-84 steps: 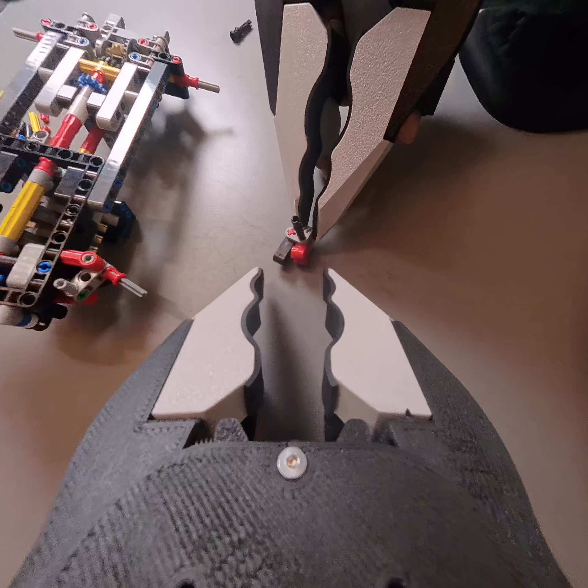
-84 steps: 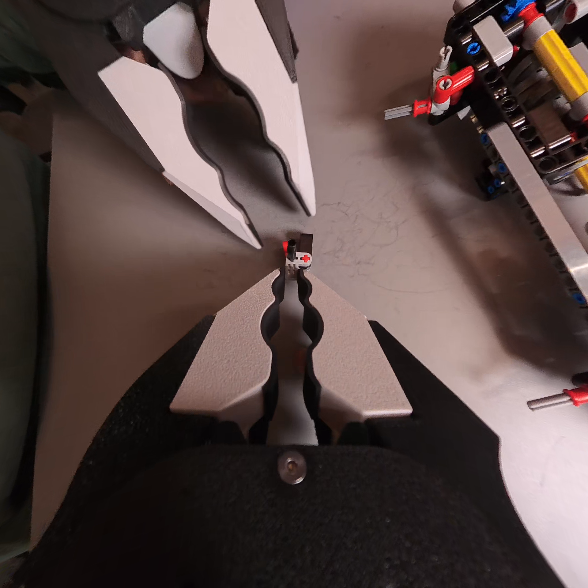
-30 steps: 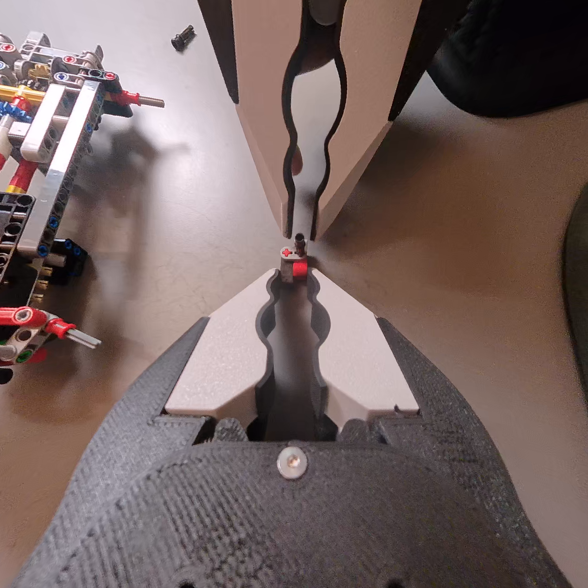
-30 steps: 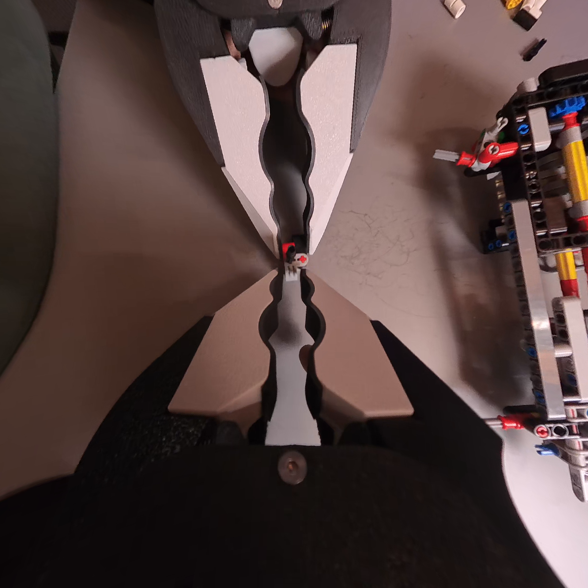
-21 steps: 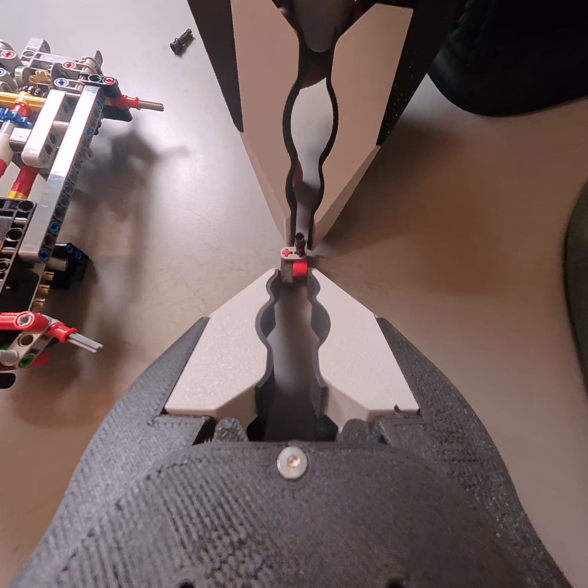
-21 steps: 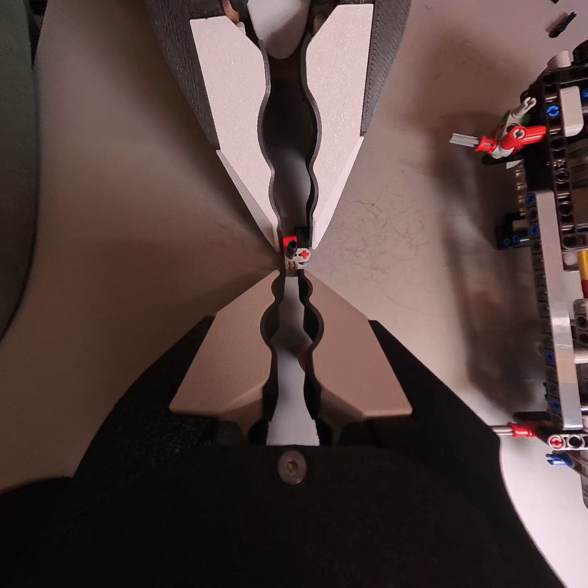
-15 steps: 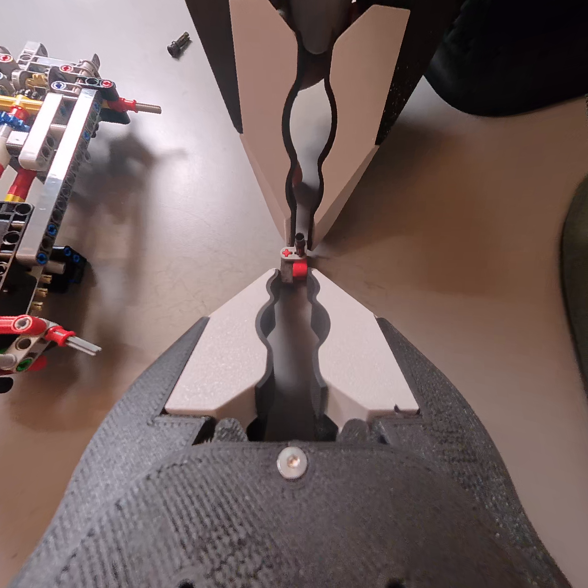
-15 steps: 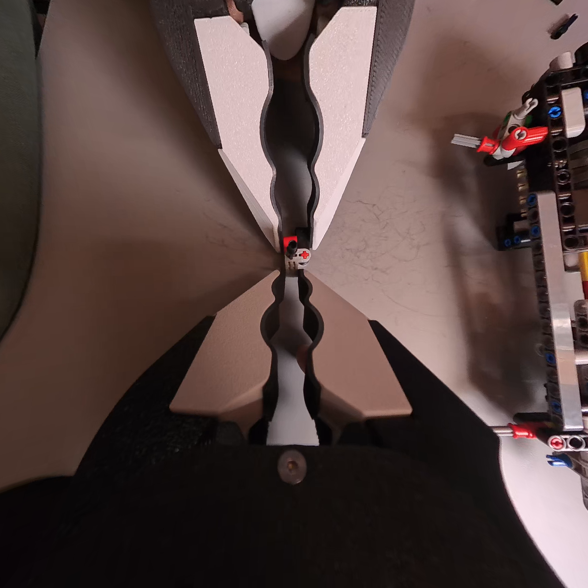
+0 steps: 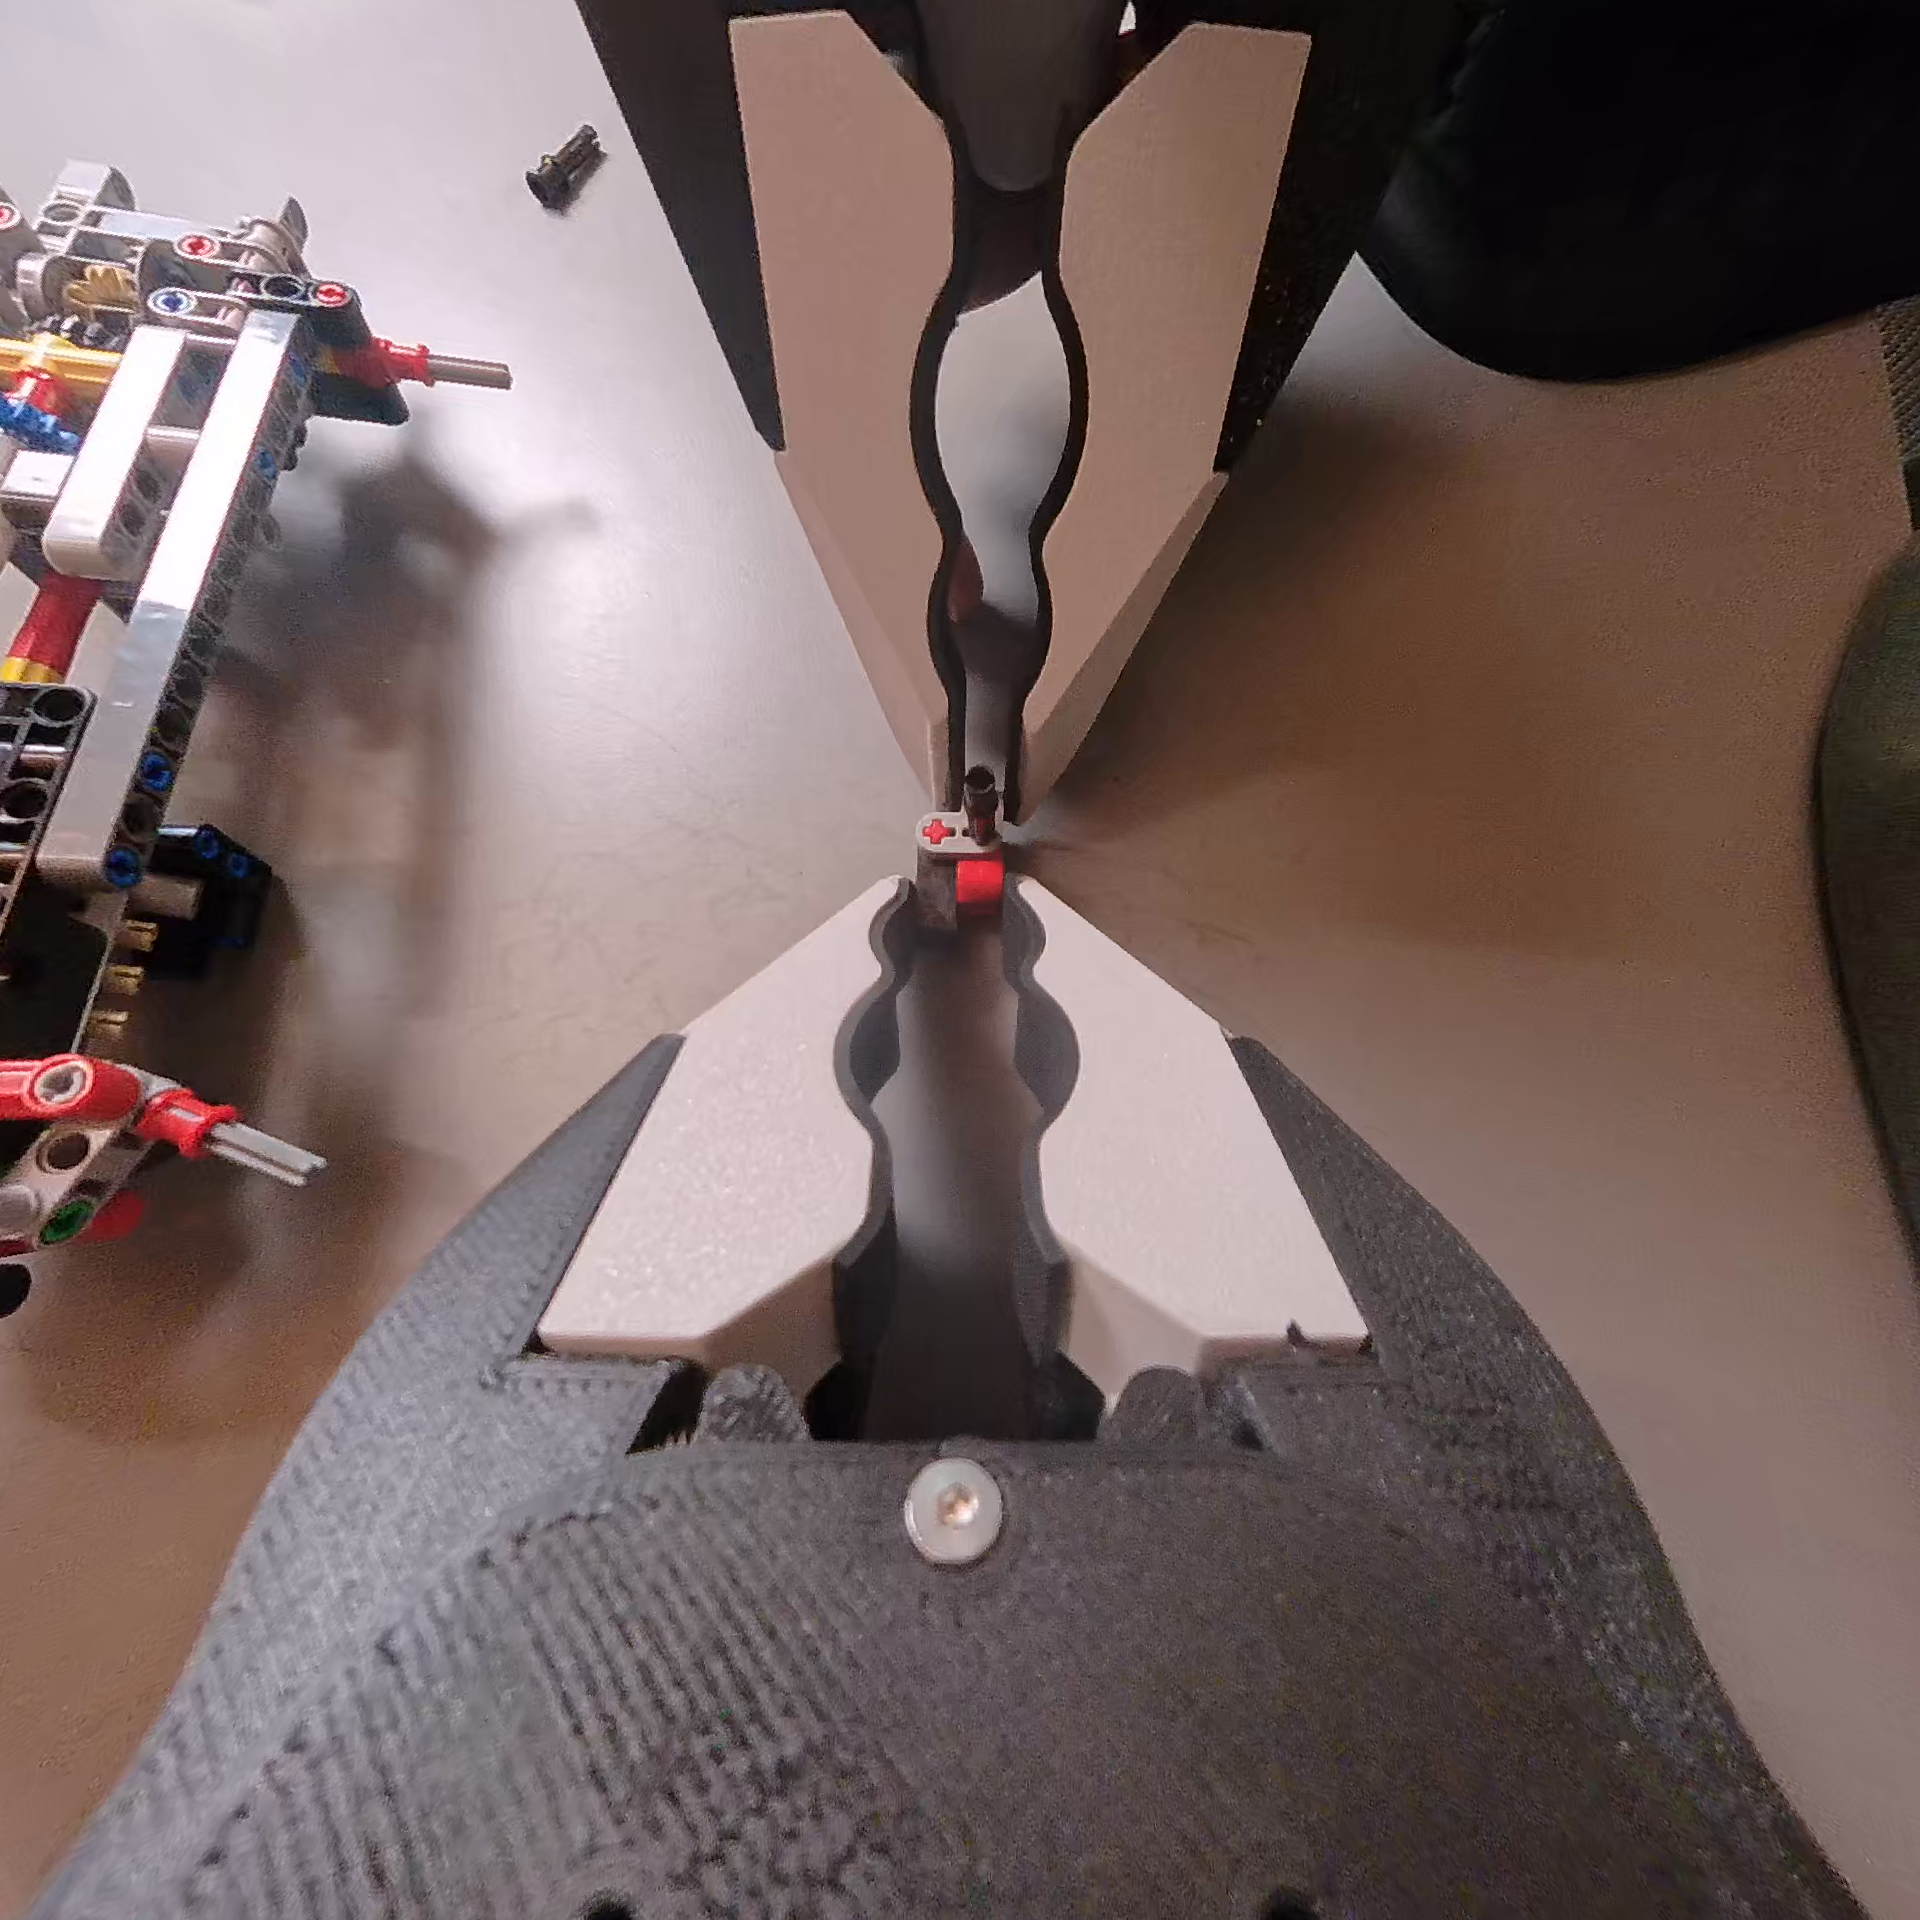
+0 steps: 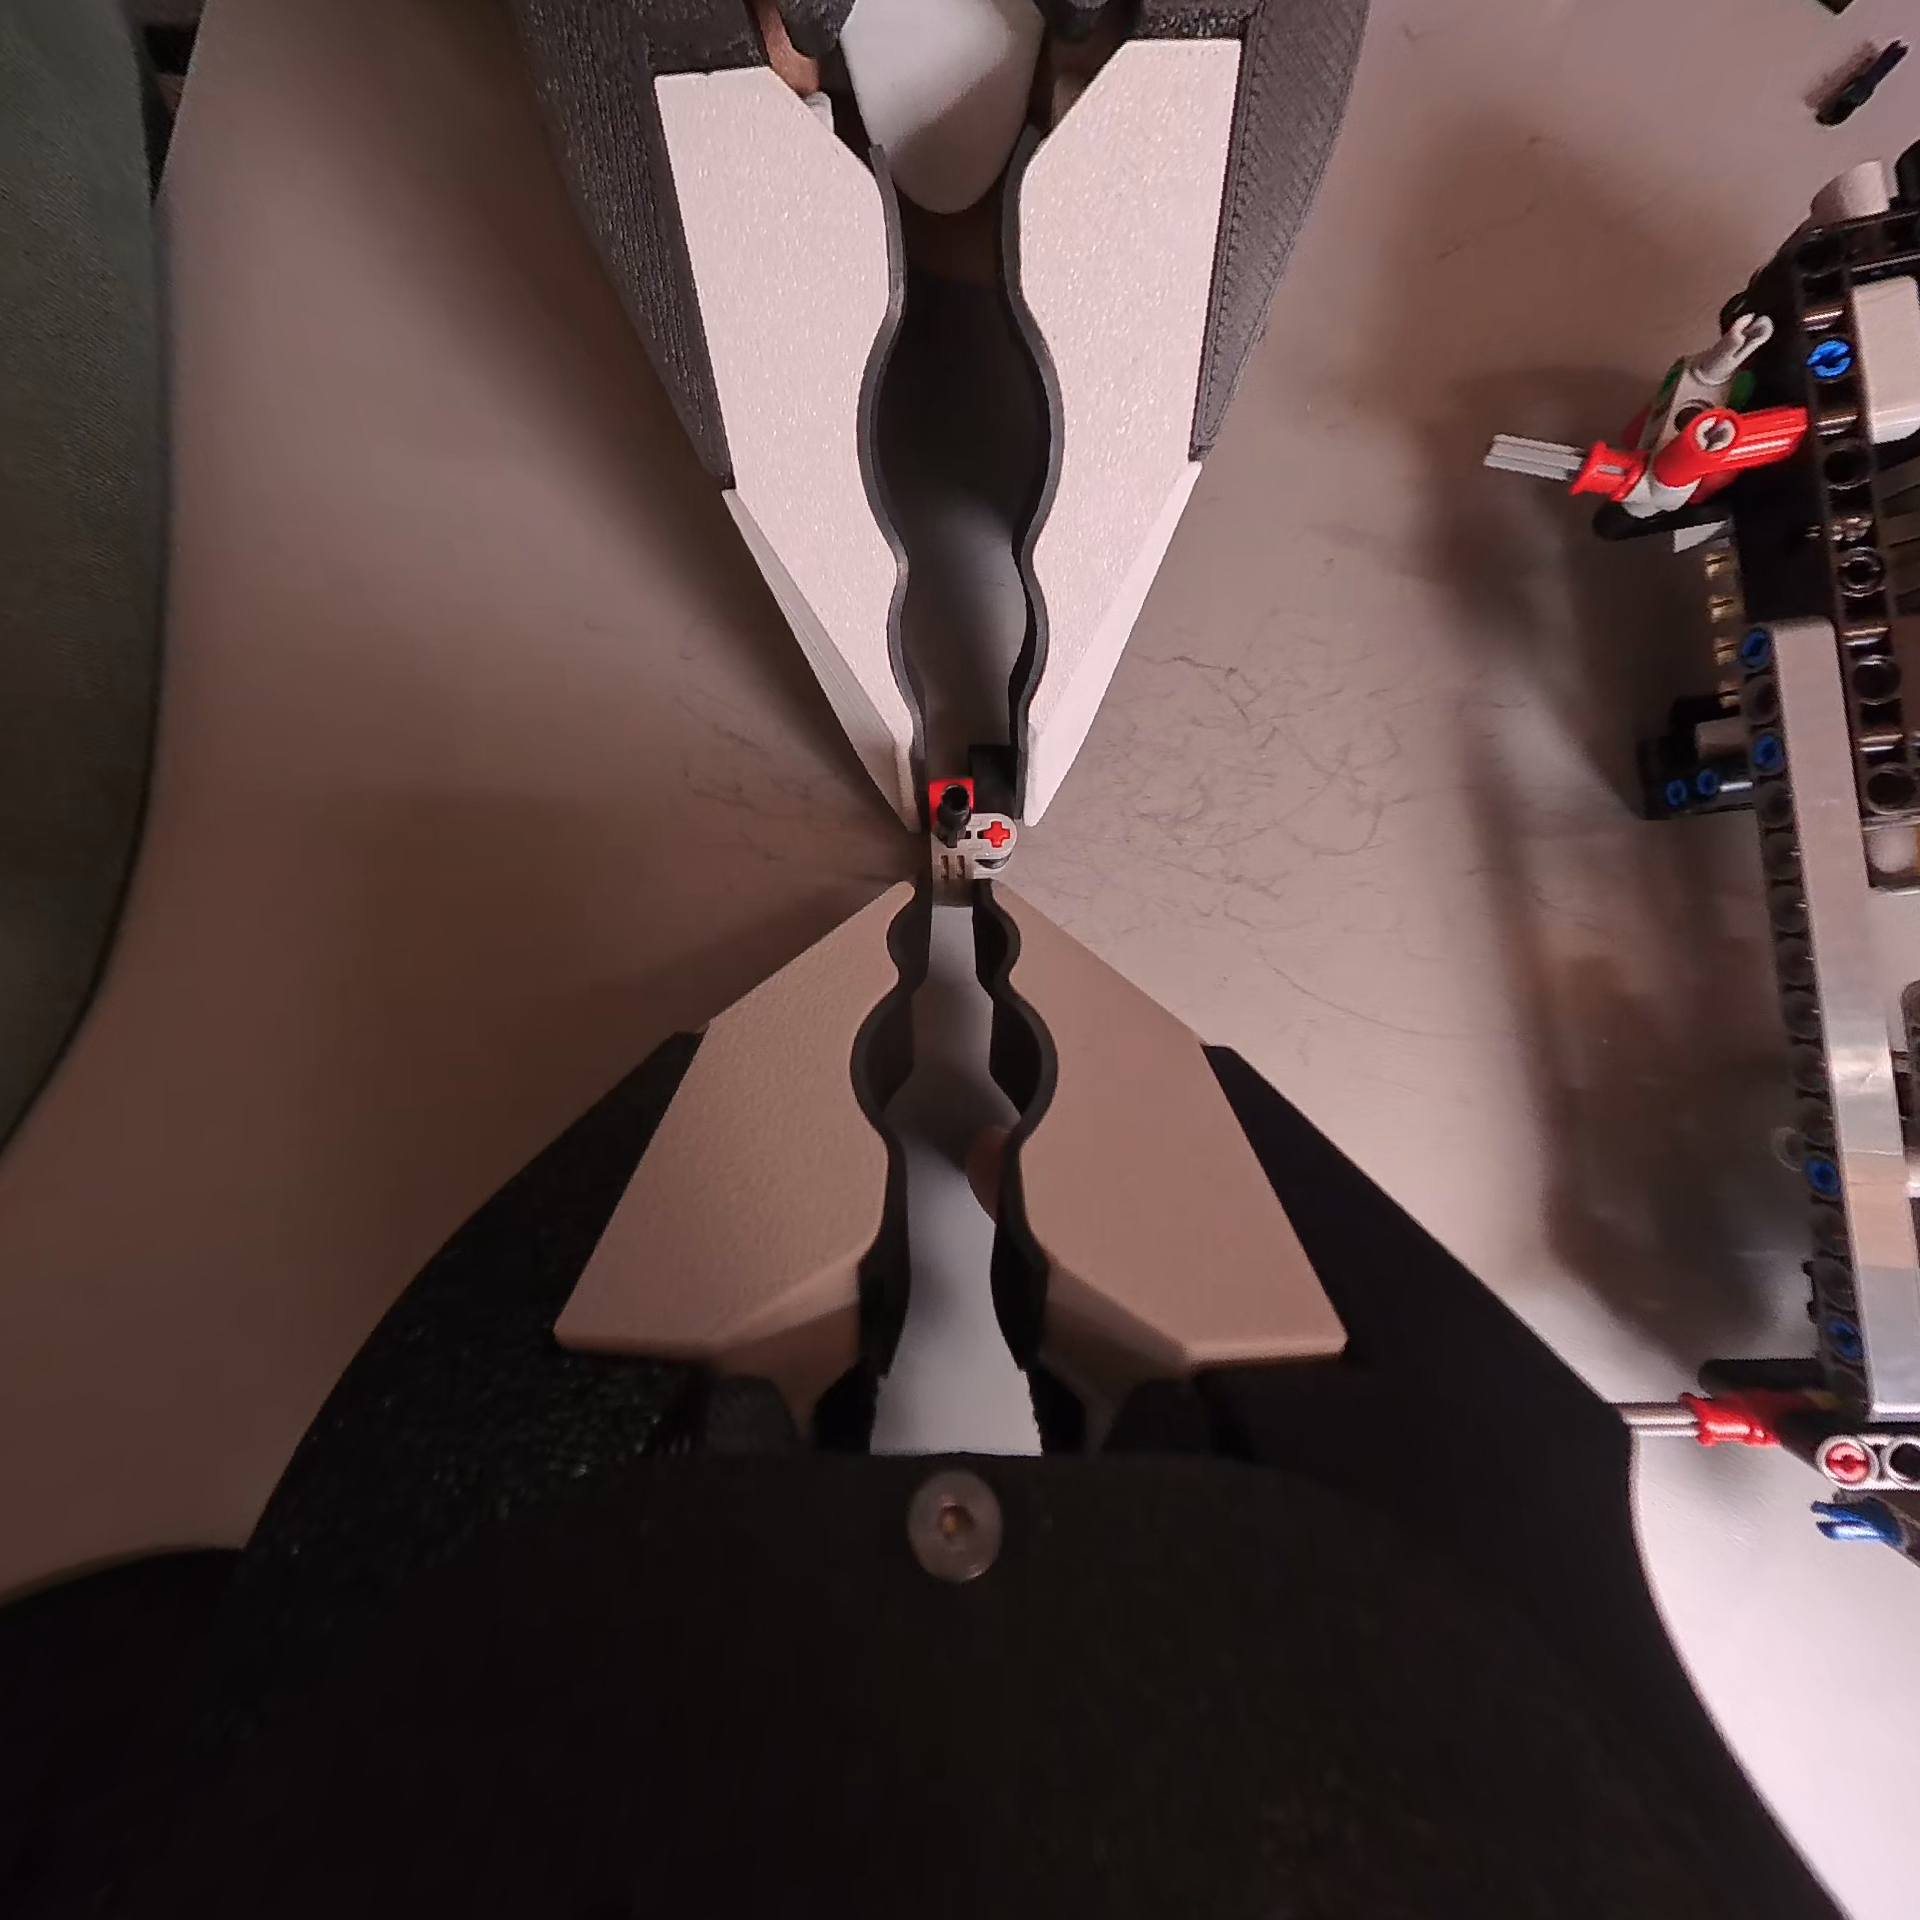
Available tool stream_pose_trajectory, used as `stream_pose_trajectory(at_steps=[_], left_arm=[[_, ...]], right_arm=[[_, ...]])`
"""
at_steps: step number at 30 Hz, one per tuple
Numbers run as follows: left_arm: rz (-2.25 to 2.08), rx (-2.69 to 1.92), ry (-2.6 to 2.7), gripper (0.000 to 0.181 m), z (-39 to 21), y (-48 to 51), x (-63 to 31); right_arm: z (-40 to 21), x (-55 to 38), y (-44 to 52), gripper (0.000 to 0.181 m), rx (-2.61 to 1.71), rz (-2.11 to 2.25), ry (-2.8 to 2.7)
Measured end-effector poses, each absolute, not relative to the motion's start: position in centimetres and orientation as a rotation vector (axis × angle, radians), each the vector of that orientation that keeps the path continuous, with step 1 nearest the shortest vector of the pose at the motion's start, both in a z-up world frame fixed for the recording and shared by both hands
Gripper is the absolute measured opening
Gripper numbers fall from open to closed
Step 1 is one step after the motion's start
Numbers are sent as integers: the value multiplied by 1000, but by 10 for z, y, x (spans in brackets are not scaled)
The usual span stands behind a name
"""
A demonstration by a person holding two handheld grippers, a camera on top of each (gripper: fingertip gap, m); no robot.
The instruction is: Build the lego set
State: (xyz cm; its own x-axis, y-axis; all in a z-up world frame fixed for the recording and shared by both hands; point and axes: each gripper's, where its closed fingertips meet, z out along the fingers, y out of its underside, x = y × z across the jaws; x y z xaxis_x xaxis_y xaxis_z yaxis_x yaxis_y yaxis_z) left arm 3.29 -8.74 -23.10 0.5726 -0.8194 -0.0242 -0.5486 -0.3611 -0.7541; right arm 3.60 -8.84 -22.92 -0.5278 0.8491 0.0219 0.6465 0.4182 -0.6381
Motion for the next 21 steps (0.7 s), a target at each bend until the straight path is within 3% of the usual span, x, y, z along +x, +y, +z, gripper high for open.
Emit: stream_pose_trajectory(at_steps=[21], left_arm=[[-469,-2070,1092,14,-231,-88,32]], right_arm=[[-229,36,-88,5,-1296,834,-2335]])
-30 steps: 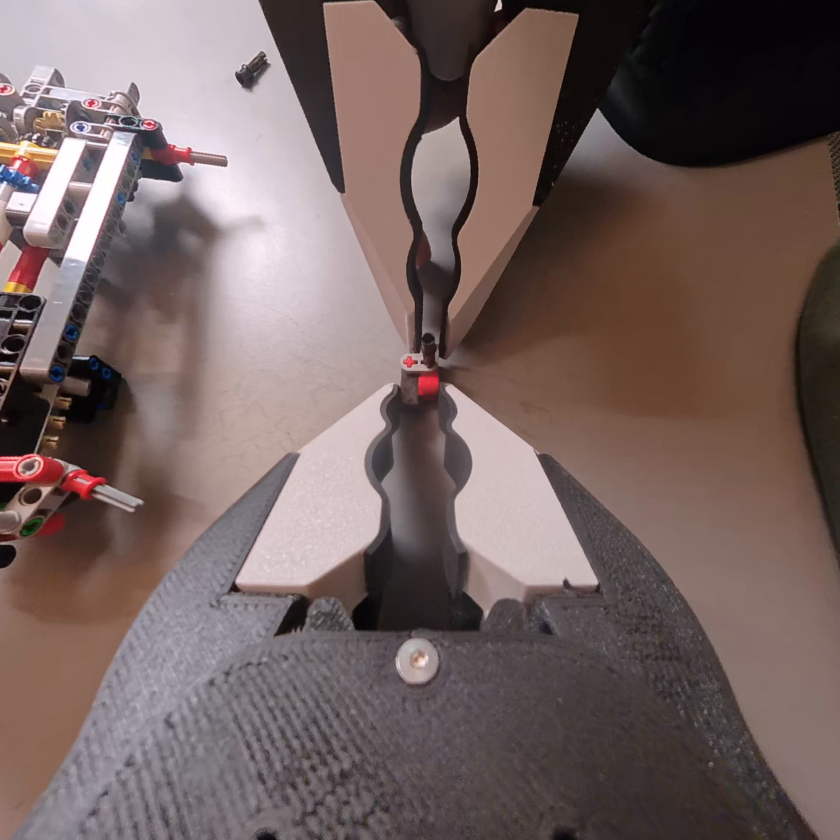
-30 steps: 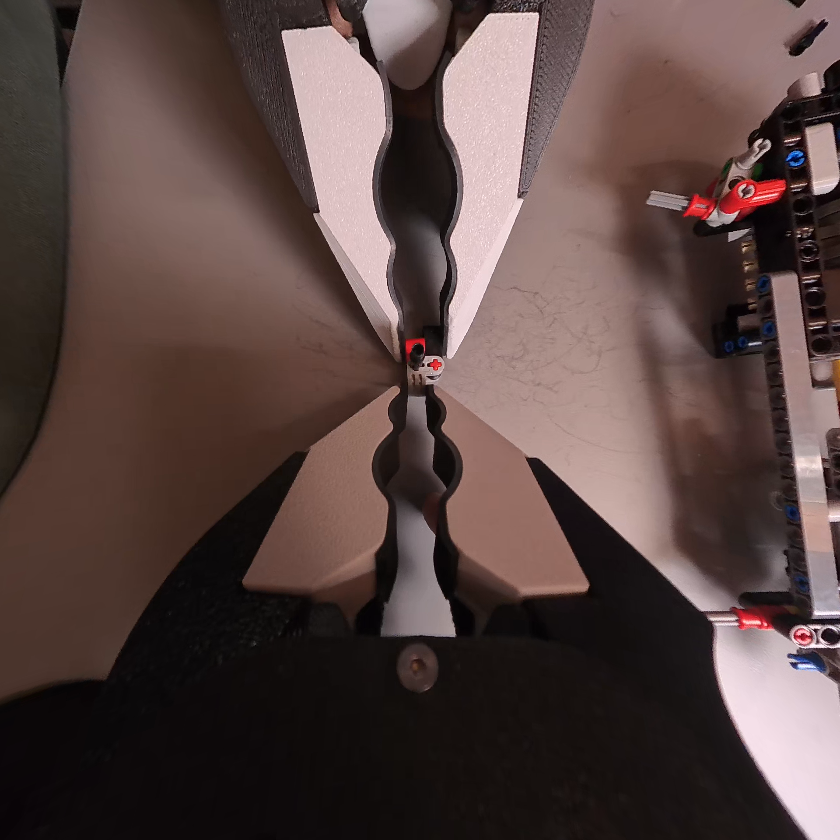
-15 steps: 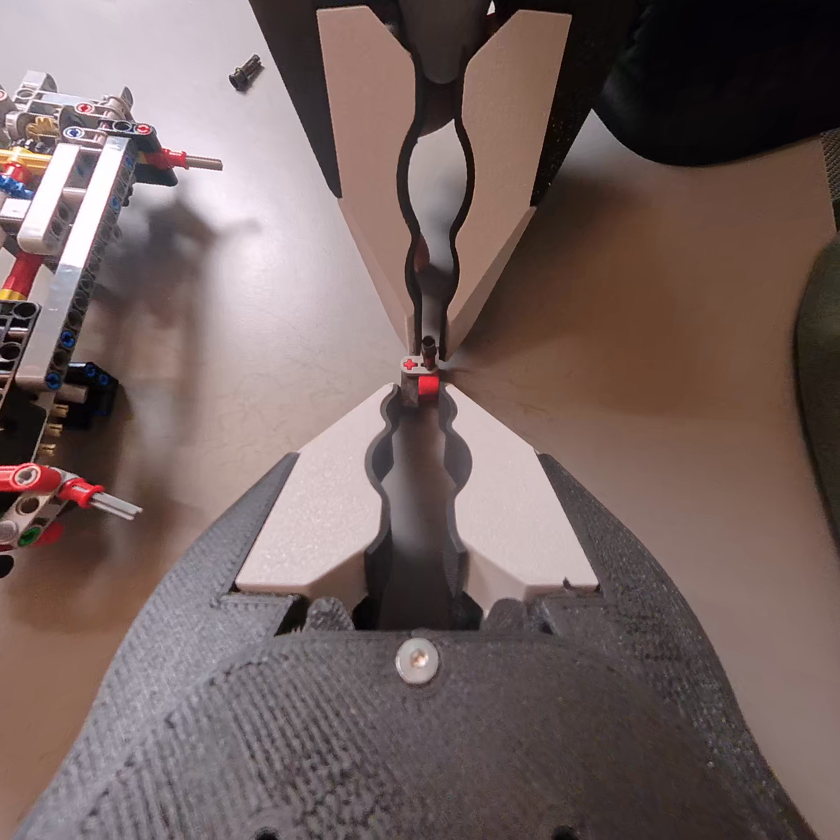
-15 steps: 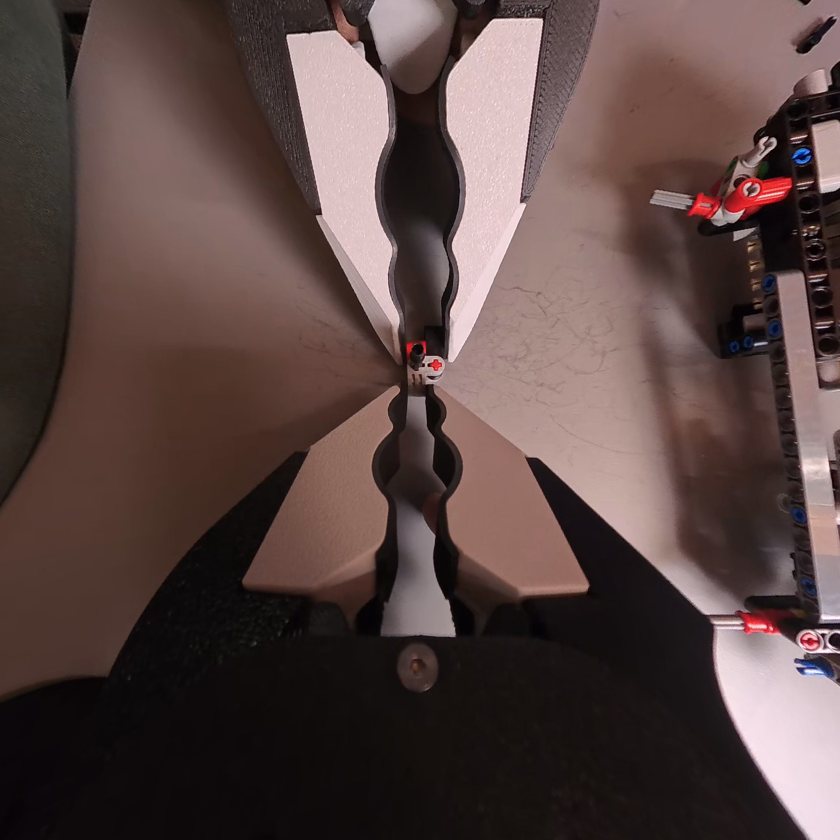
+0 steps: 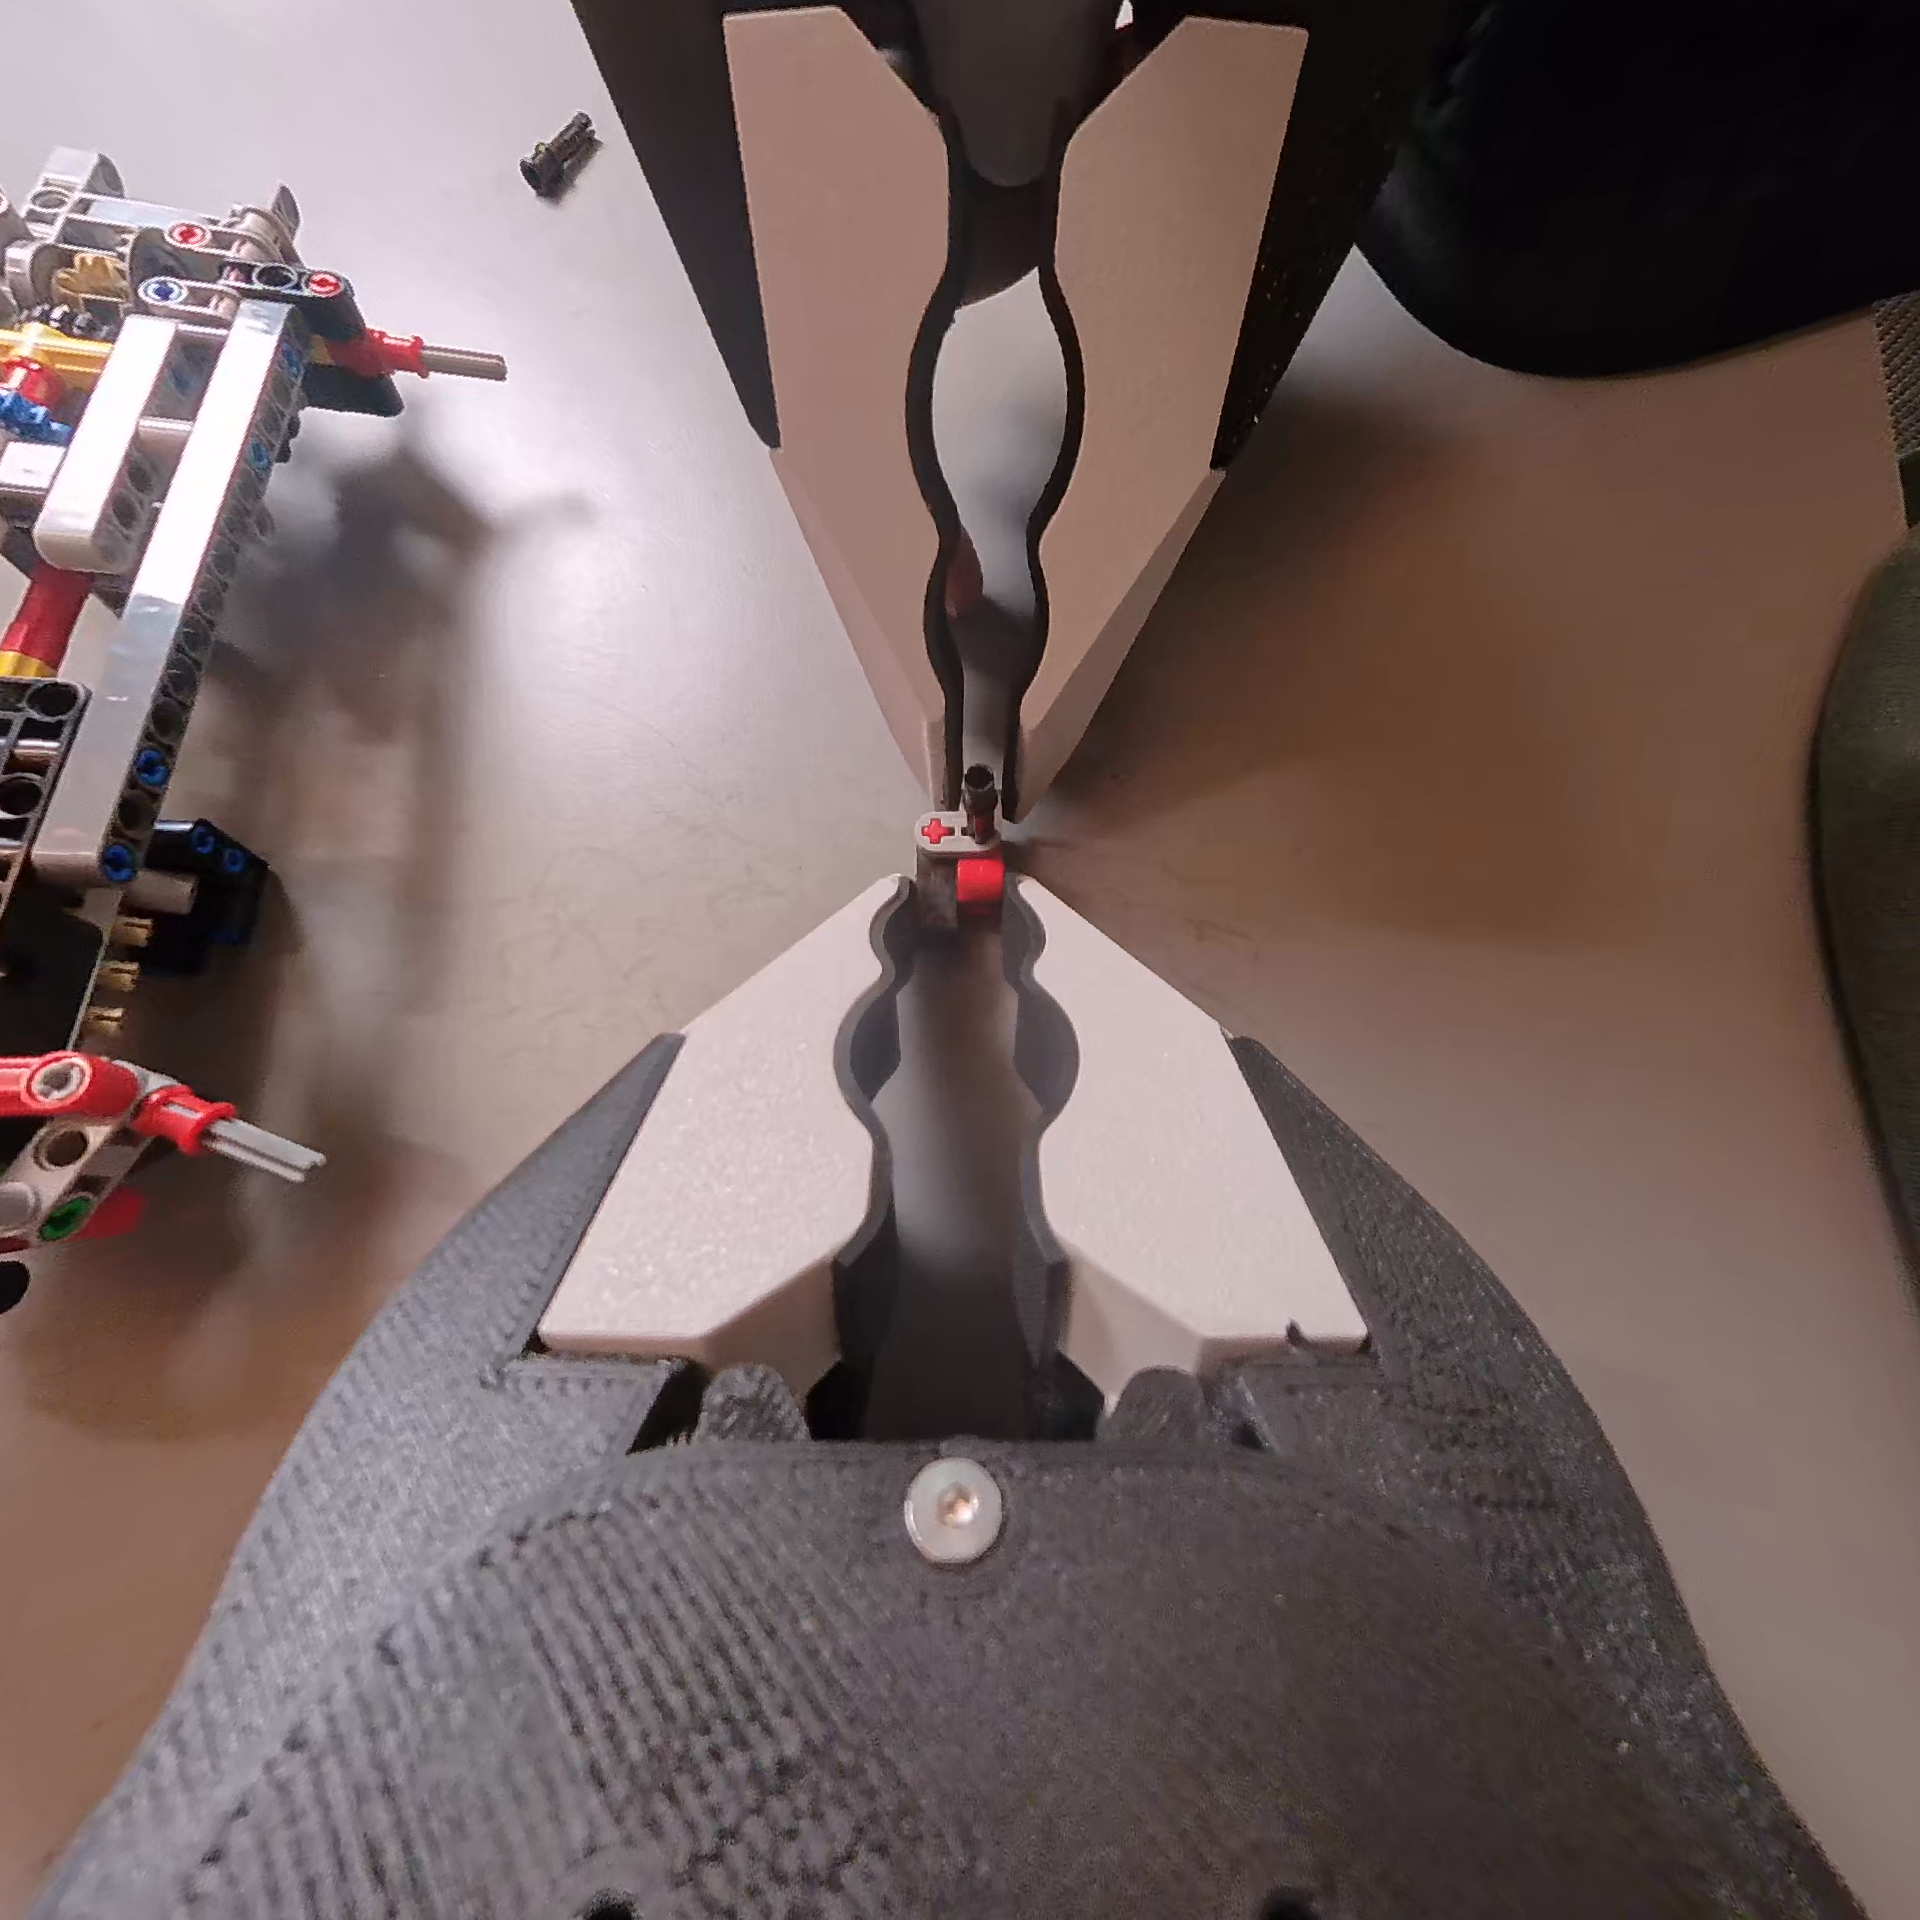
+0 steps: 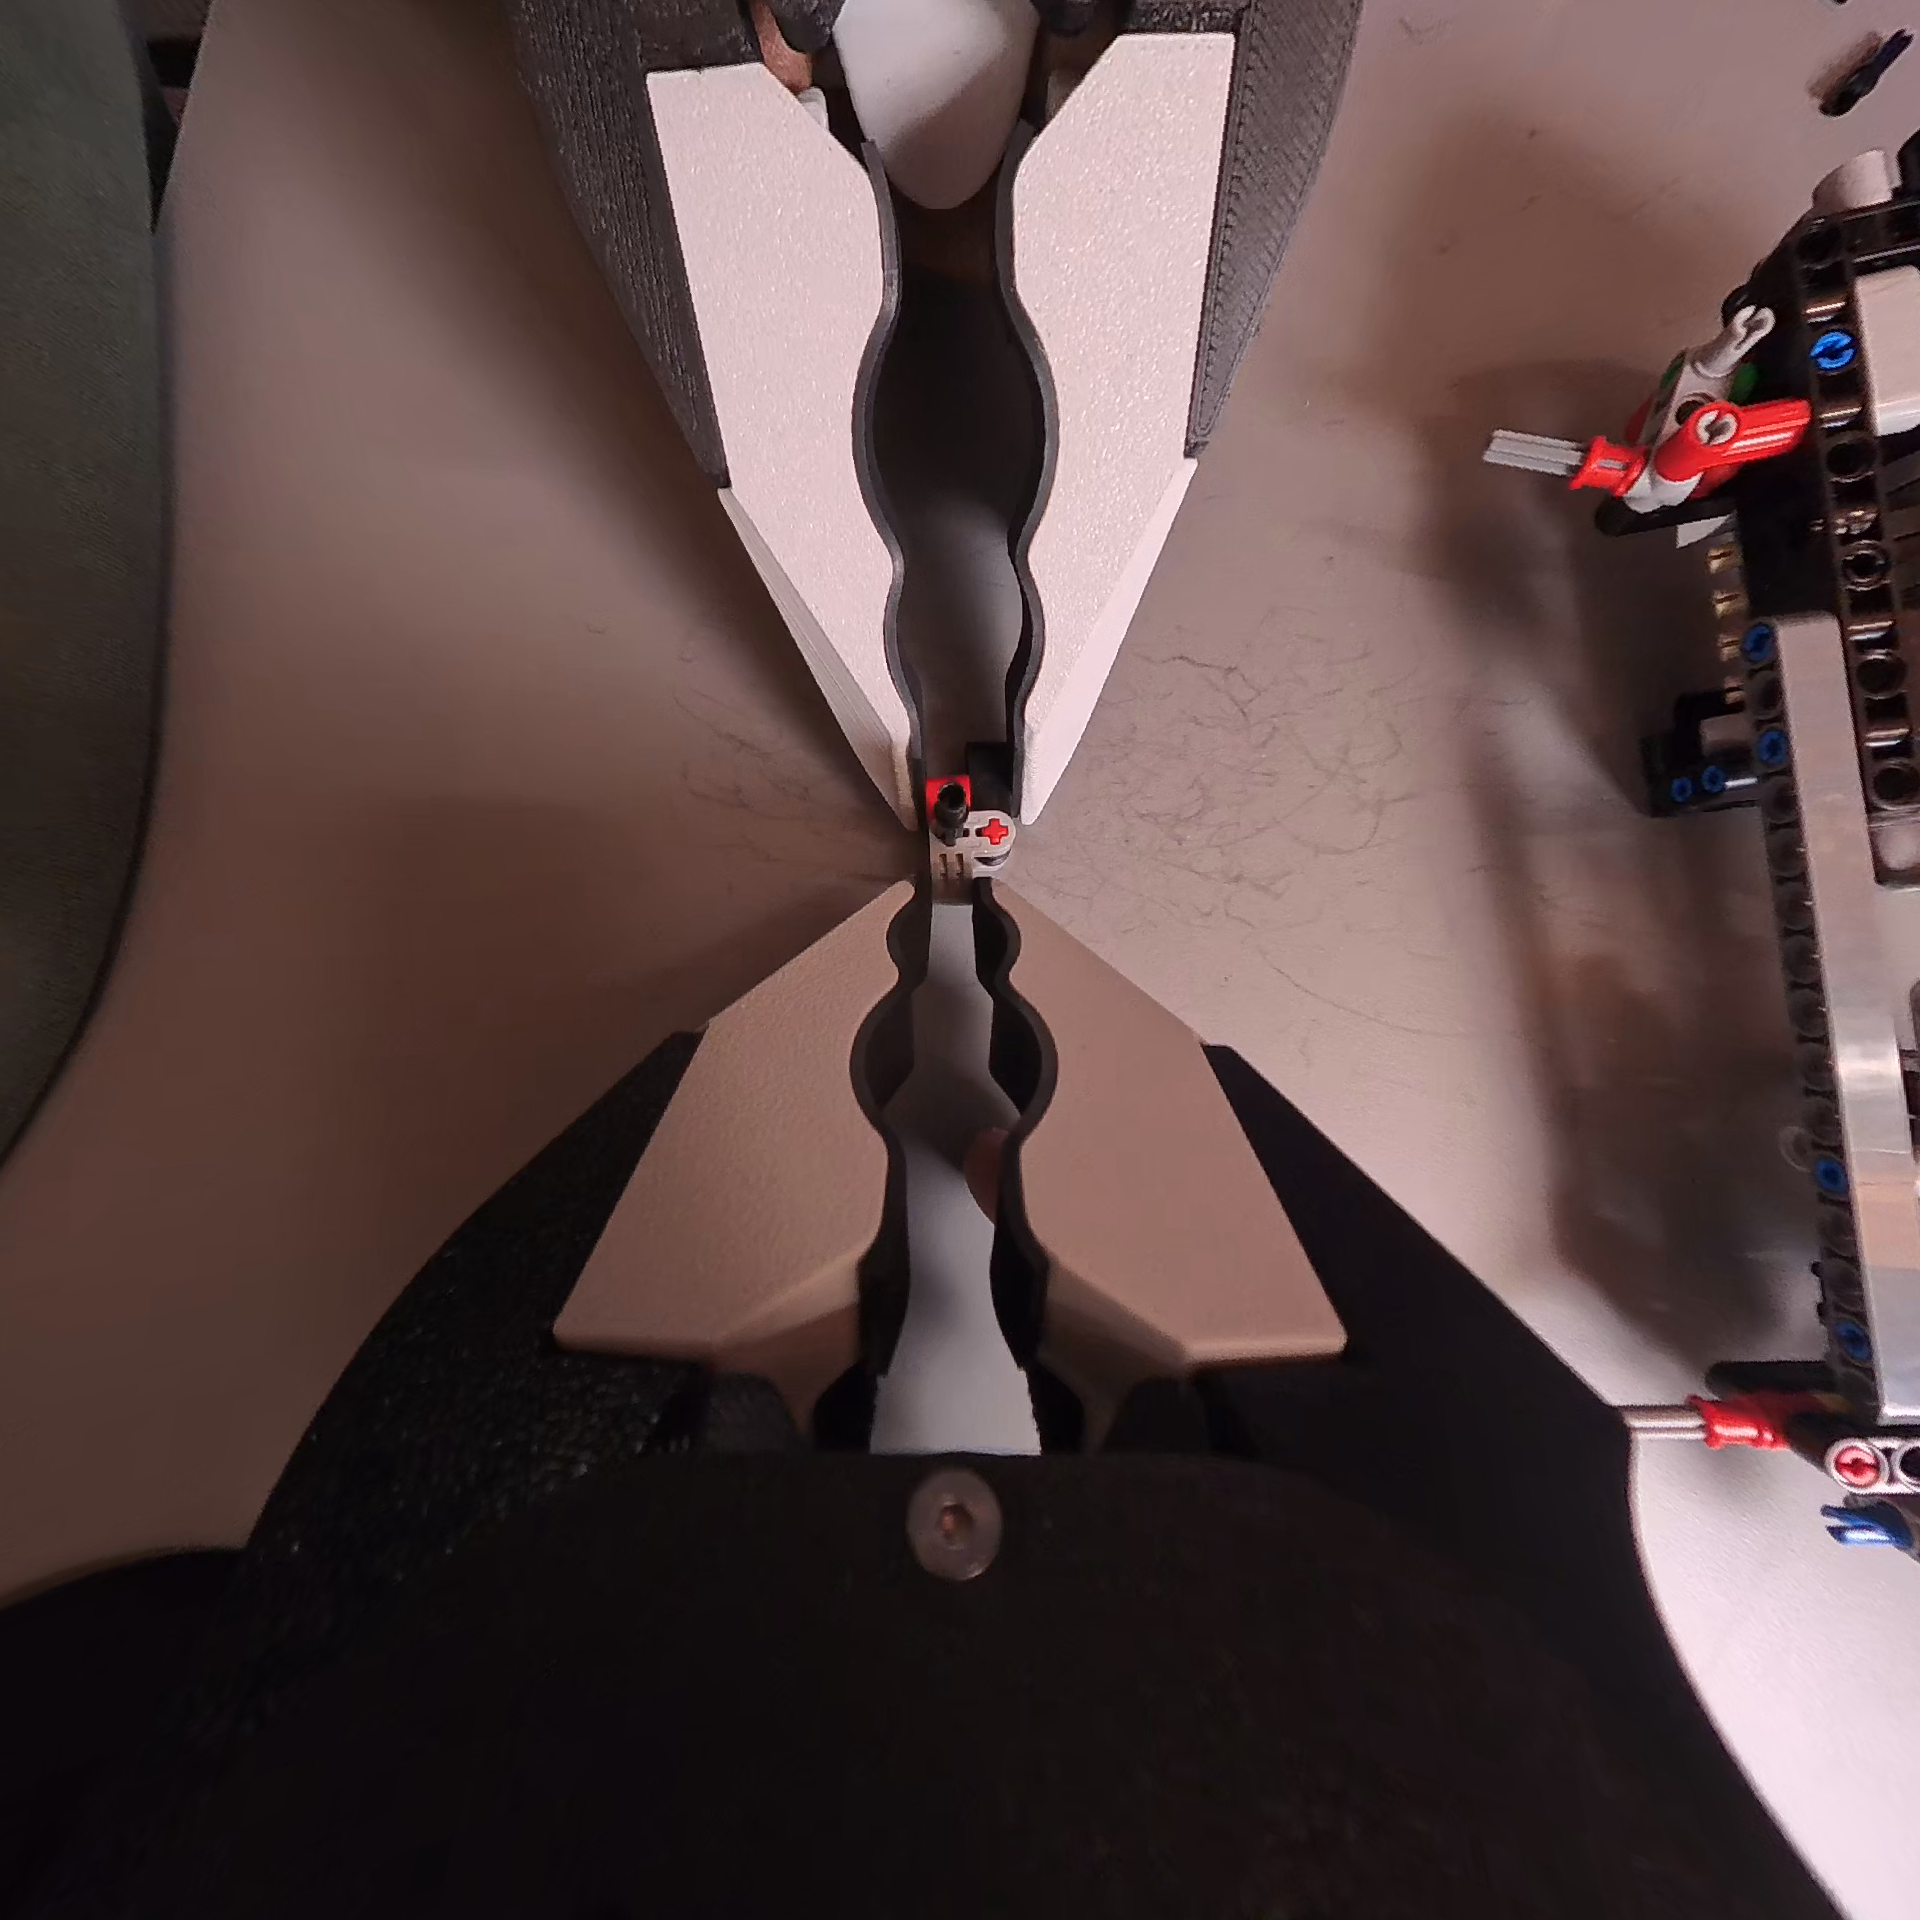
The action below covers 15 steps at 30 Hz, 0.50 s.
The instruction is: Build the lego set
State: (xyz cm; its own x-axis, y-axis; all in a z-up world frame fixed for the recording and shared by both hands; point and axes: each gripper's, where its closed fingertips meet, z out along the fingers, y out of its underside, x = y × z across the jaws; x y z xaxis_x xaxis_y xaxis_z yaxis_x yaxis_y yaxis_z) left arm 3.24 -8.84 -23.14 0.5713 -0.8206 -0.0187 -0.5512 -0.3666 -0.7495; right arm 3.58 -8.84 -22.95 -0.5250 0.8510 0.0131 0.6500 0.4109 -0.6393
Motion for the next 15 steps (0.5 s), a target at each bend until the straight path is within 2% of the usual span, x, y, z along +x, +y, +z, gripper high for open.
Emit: stream_pose_trajectory(at_steps=[15], left_arm=[[-480,-2094,1073,15,-232,-88,32]], right_arm=[[-230,35,-88,4,-1312,847,-2330]])
